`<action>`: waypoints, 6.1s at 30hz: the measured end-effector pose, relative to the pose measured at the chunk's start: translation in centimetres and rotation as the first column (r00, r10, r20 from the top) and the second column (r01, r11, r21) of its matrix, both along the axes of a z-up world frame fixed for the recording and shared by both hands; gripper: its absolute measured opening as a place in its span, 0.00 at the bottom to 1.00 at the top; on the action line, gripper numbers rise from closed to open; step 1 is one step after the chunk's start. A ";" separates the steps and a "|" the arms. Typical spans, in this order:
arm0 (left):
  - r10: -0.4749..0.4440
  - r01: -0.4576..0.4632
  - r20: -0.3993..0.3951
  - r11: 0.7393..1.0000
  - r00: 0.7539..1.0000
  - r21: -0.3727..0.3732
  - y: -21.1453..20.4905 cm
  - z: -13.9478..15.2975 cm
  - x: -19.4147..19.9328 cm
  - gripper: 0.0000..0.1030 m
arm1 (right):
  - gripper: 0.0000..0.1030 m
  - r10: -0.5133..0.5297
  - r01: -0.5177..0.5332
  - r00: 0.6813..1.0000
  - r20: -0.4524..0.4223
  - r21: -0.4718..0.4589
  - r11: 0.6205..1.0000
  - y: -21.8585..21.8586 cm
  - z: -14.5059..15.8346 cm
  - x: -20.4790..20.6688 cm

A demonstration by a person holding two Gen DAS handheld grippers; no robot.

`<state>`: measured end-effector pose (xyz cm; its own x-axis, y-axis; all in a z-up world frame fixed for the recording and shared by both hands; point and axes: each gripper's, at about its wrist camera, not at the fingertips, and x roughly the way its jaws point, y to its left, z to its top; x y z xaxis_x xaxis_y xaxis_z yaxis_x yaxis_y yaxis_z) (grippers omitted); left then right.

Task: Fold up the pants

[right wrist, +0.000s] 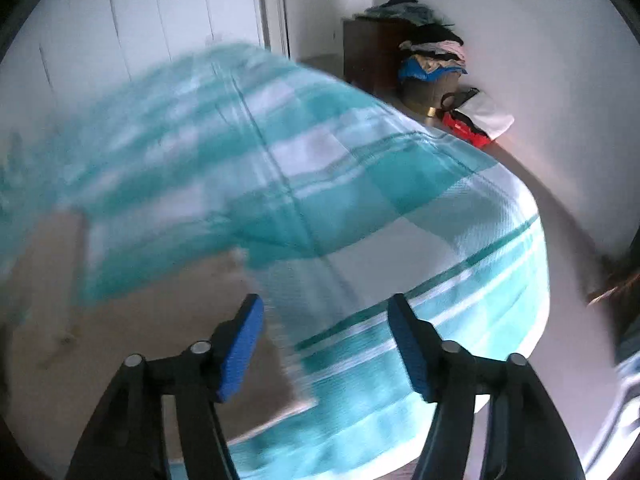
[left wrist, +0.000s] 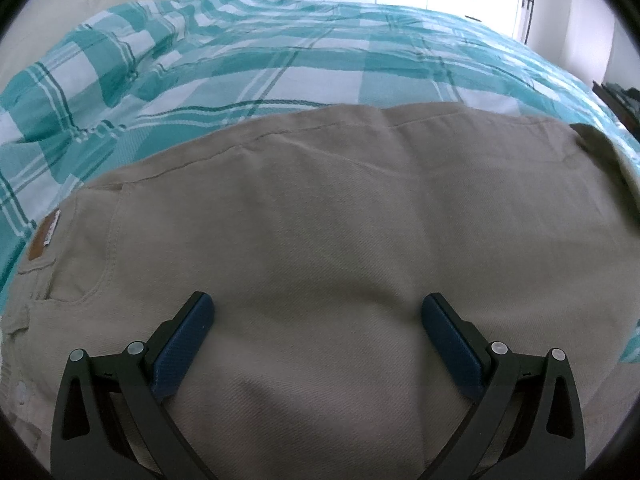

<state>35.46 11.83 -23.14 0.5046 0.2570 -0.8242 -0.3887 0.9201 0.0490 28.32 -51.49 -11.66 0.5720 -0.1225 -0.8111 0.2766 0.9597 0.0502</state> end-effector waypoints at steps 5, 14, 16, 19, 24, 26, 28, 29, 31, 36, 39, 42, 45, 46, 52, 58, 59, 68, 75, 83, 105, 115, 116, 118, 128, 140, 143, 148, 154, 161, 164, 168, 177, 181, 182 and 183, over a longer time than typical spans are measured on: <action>-0.049 0.049 -0.007 0.997 0.999 -0.055 -2.1 3.8 -3.5 0.99 | 0.74 0.200 -0.227 0.971 0.132 0.251 0.941 10.7 2.3 -1.1; -0.237 0.222 -0.024 0.936 0.971 -0.273 -6.9 3.2 -13.3 1.00 | 0.75 0.350 -0.193 0.936 0.039 0.888 0.418 29.9 -6.4 0.8; -0.221 0.201 -0.039 0.939 0.975 -0.279 -6.9 1.1 -14.2 0.99 | 0.75 0.270 -0.077 0.961 -0.052 0.892 0.446 30.7 -8.7 1.4; -0.225 0.228 0.040 0.941 0.973 -0.248 -7.3 1.0 -15.5 0.99 | 0.75 0.096 0.072 0.987 -0.126 0.896 0.438 30.0 -10.4 1.7; -0.235 0.235 0.030 0.939 0.971 -0.250 -7.5 1.1 -15.4 0.99 | 0.78 -0.126 0.269 0.963 -0.238 0.877 0.397 29.5 -10.5 2.2; -0.240 0.242 0.038 0.938 0.970 -0.247 -7.6 1.1 -15.5 0.99 | 0.78 -0.139 0.304 0.953 -0.270 0.833 0.463 30.2 -10.1 3.1; -0.245 0.248 0.043 0.936 0.969 -0.248 -7.2 1.0 -15.4 0.99 | 0.76 -0.158 0.312 0.950 -0.270 0.800 0.513 30.8 -9.7 3.8; -0.248 0.252 0.048 0.935 0.968 -0.249 -7.0 1.0 -15.5 0.99 | 0.66 -0.161 0.309 0.951 -0.264 0.775 0.551 31.2 -9.4 4.0; -0.253 0.261 0.063 0.931 0.965 -0.255 -6.6 1.2 -15.5 0.99 | 0.18 -0.160 0.283 0.958 -0.236 0.718 0.636 31.4 -8.4 3.9; -0.261 0.271 0.073 0.920 0.962 -0.282 -6.1 1.5 -15.7 1.00 | 0.04 -0.105 0.125 0.992 -0.069 0.638 0.760 29.2 -5.5 4.8; -0.255 0.262 0.063 0.916 0.965 -0.305 -5.8 1.8 -15.5 1.00 | 0.04 0.009 -0.047 0.998 0.064 0.622 0.782 27.6 -0.8 2.8; -0.243 0.241 0.038 0.912 0.969 -0.333 -5.6 2.3 -15.4 0.99 | 0.04 0.085 -0.172 0.978 0.190 0.506 0.846 23.8 4.6 0.0; -0.235 0.227 0.025 0.897 0.972 -0.380 -5.3 2.9 -15.7 0.99 | 0.04 0.004 -0.087 0.981 0.192 0.425 0.901 17.0 5.4 -2.7; -0.232 0.220 0.017 0.893 0.973 -0.392 -5.2 3.0 -15.9 0.99 | 0.04 -0.038 -0.037 0.984 0.176 0.401 0.915 15.0 5.0 -3.8; -0.243 0.213 -0.034 0.901 0.969 -0.379 -5.2 4.4 -16.9 0.99 | 0.30 -0.197 0.203 0.979 -0.054 0.349 0.915 6.9 -1.2 -2.8; -0.199 0.188 0.003 0.917 0.980 -0.353 -4.0 4.8 -18.1 0.99 | 0.58 -0.240 0.208 0.967 0.087 0.276 0.938 8.9 -0.1 -5.2; -0.190 0.181 0.010 0.915 0.982 -0.360 -3.6 4.5 -18.2 0.99 | 0.63 -0.246 0.207 0.960 0.133 0.254 0.945 9.5 0.9 -6.1; -0.215 0.214 0.032 0.928 0.976 -0.305 -3.9 3.8 -17.9 0.99 | 0.69 -0.105 0.004 0.985 0.133 0.603 0.798 13.6 1.8 -8.5; -0.234 0.232 0.029 0.924 0.972 -0.304 -3.9 3.8 -18.1 0.99 | 0.67 -0.110 0.150 0.989 -0.102 0.752 0.642 13.8 -4.9 -5.2; -0.239 0.228 0.004 0.922 0.971 -0.312 -3.9 5.1 -17.2 0.99 | 0.21 -0.170 0.166 0.984 -0.052 0.611 0.774 12.9 -5.0 -2.5; 0.081 0.043 0.123 0.641 0.989 -0.766 8.1 8.9 -7.2 0.01 | 0.04 0.112 -0.238 0.959 0.260 0.525 0.817 13.4 9.3 -6.2; 0.025 0.233 0.340 0.680 0.940 -0.695 6.5 18.5 -18.8 0.02 | 0.04 0.207 -0.445 0.863 0.460 0.499 0.743 12.5 19.5 4.8; 0.005 0.229 0.316 0.677 0.949 -0.700 5.6 17.2 -20.3 0.02 | 0.04 0.209 -0.436 0.871 0.444 0.505 0.745 11.7 19.1 4.3; -0.047 0.203 0.235 0.681 0.971 -0.704 3.4 14.0 -22.4 0.02 | 0.04 0.214 -0.403 0.898 0.385 0.522 0.752 10.3 16.8 3.2; -0.096 0.093 0.035 0.700 0.995 -0.708 -0.8 6.4 -23.3 0.02 | 0.04 0.041 0.064 0.987 -0.155 0.617 0.785 4.5 -4.2 -2.5; -0.104 0.089 0.017 0.744 0.994 -0.662 -1.5 5.2 -23.5 0.02 | 0.13 0.084 0.000 0.989 -0.123 0.565 0.825 4.3 -3.3 -2.4; -0.101 0.102 0.040 0.745 0.994 -0.660 -1.4 5.8 -23.6 0.02 | 0.39 0.040 0.007 0.997 -0.065 0.606 0.795 3.3 -2.9 -2.7; -0.085 0.115 0.077 0.744 0.993 -0.658 -1.3 6.6 -24.0 0.02 | 0.03 -0.075 0.087 0.996 -0.044 0.622 0.778 1.2 -3.3 -2.7; -0.117 0.151 0.097 0.771 0.988 -0.619 -1.7 7.8 -24.2 0.02 | 0.03 -0.070 0.047 0.997 0.020 0.560 0.827 1.8 -0.1 -4.7; -0.130 0.085 -0.036 0.808 0.991 -0.582 -2.5 5.5 -24.2 0.13 | 0.05 -0.085 0.126 0.991 -0.105 0.486 0.865 1.7 -2.0 -5.1; -0.123 0.061 -0.081 0.844 0.989 -0.534 -2.5 7.0 -25.3 0.46 | 0.24 -0.069 0.110 0.992 -0.107 0.452 0.885 1.9 -1.5 -5.2; -0.138 0.094 -0.067 0.888 0.988 -0.451 -3.1 10.4 -28.7 0.53 | 0.52 -0.191 0.183 0.982 -0.007 0.320 0.930 1.0 1.4 -8.2; -0.170 0.172 0.034 0.929 0.985 -0.328 -1.3 11.7 -23.6 0.64 | 0.54 0.125 -0.124 0.992 0.007 0.174 0.977 6.0 3.5 -4.7; -0.150 0.091 -0.225 0.963 0.963 -0.253 -0.9 6.2 -21.7 0.45 | 0.54 0.139 -0.102 0.978 -0.156 0.229 0.968 5.7 -1.3 -2.5; -0.158 0.107 -0.216 0.967 0.964 -0.233 -1.3 6.5 -22.1 0.49 | 0.54 0.136 -0.086 0.973 -0.186 0.254 0.963 5.3 -2.1 -2.3; -0.166 0.118 -0.214 0.968 0.963 -0.220 -1.7 7.0 -22.4 0.53 | 0.54 0.135 -0.087 0.975 -0.175 0.257 0.963 5.2 -1.9 -2.4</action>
<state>13.10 10.17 -16.11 0.3156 0.0115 -0.9488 -0.2539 0.9645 -0.0728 25.95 -46.25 -13.56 0.4042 0.1501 -0.9023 0.1966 0.9491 0.2460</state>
